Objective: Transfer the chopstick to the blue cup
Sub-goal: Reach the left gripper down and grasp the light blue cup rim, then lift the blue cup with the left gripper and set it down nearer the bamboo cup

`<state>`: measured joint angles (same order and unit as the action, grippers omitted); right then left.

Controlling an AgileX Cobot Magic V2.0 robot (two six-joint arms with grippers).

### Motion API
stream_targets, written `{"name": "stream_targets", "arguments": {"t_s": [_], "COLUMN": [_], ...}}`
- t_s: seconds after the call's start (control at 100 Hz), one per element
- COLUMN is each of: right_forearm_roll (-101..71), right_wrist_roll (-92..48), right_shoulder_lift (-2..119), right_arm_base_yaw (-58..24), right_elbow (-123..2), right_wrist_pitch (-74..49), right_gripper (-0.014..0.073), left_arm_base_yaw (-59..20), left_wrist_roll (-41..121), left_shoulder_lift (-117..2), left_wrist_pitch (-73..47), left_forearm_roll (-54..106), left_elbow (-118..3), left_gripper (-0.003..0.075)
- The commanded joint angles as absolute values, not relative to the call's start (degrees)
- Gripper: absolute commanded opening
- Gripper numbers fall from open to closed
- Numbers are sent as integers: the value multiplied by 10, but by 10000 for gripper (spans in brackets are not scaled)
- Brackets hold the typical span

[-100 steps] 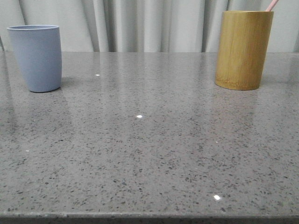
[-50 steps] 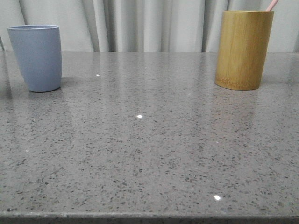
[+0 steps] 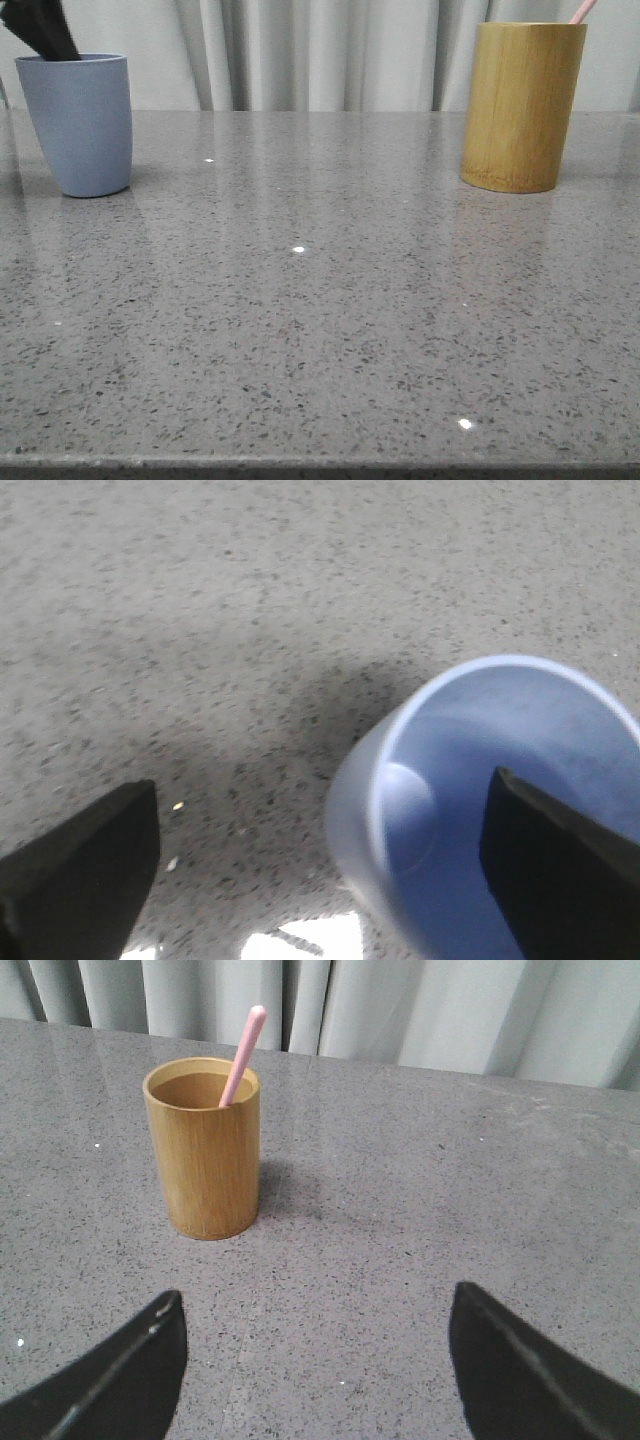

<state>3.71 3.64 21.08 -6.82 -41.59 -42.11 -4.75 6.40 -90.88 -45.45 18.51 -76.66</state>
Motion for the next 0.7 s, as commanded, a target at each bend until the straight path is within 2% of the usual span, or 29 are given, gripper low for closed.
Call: {"name": "stream_targets", "arguments": {"t_s": [0.0,0.07,0.14,0.44,0.69], "right_forearm_roll": [41,41,41,41,41], "right_wrist_roll": [36,36,36,36,36], "right_shoulder_lift": [221,221,221,221,221], "right_arm_base_yaw": [-66,-66,-66,-66,-66], "right_elbow": [-435,-435,-435,-435,-435], "right_wrist_pitch": [-376,-377,-379,-380,-383], "right_gripper": [549,549,549,549,549], "left_arm_base_yaw": [-63,-71,-74,-74,-88], "left_wrist_roll": [66,66,66,66,66], "left_shoulder_lift": [-892,-893,-894,-898,-898], "left_wrist_pitch": [-412,-403,-395,-390,-447], "left_forearm_roll": [201,201,201,200,200], "left_elbow": [-789,-789,-789,-789,-848], "left_gripper": [603,558,479,-20,-19]}}
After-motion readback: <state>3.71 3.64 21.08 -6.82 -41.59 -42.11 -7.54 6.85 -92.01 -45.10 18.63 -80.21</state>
